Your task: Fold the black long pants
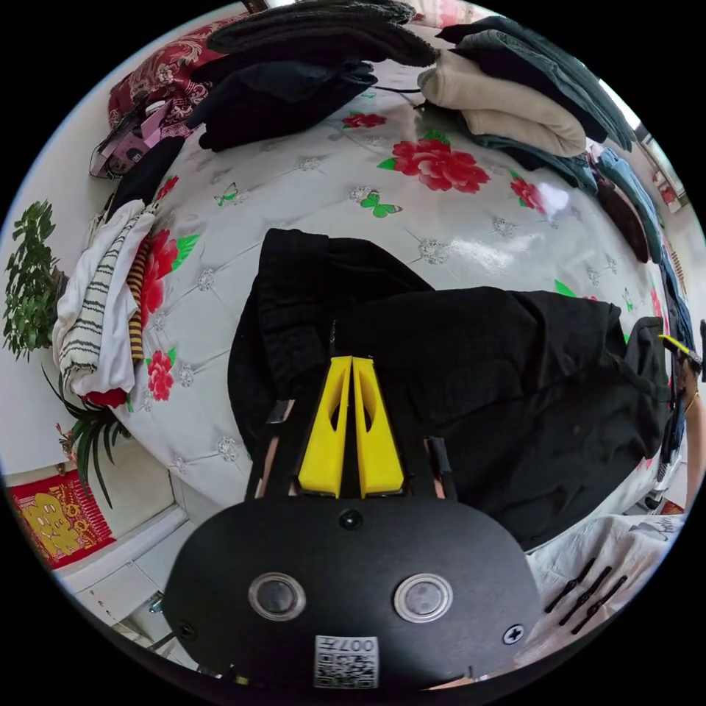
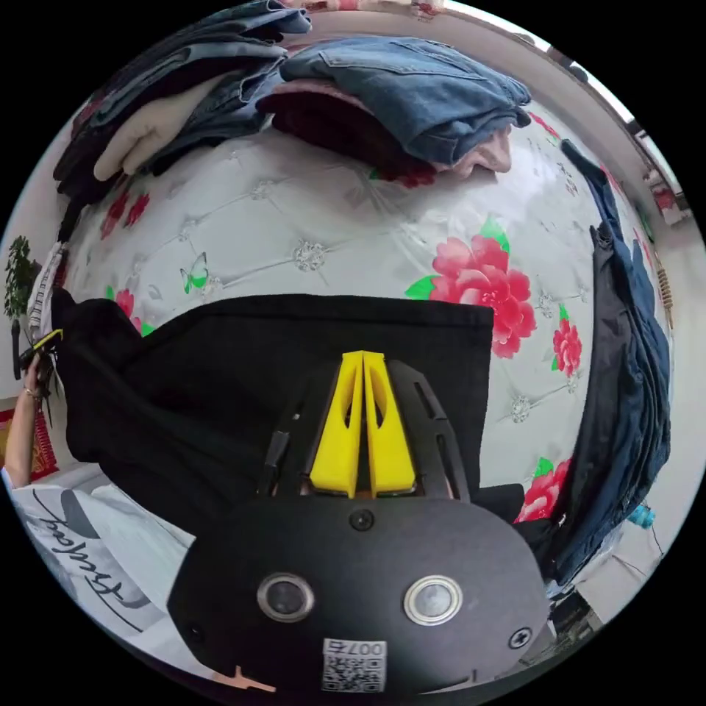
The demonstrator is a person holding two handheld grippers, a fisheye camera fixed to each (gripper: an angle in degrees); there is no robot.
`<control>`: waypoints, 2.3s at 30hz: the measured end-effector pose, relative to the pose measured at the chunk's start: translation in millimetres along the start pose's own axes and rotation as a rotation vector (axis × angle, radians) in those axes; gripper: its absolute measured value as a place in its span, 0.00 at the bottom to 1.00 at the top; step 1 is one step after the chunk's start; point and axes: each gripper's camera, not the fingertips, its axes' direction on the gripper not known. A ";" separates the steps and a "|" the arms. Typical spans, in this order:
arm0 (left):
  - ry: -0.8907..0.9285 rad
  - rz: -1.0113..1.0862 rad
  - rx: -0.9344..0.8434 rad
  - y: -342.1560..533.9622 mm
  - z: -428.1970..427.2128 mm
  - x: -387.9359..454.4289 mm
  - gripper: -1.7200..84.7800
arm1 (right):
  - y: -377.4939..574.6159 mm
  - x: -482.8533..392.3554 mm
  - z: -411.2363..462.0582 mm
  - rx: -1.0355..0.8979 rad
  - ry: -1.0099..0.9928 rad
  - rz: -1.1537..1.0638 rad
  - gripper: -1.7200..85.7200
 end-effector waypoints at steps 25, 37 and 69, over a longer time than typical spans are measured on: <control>0.296 0.605 -0.081 -62.7 -15.0 96.7 0.06 | 0.8 -140.9 86.3 -0.336 0.059 -0.754 0.04; 0.428 0.351 0.392 46.3 -123.6 43.1 0.05 | 158.4 -112.0 -94.8 0.376 0.400 -0.448 0.03; -0.048 -0.039 0.029 -57.4 -19.4 50.3 0.01 | 68.0 44.3 -204.3 0.612 0.328 -0.176 0.02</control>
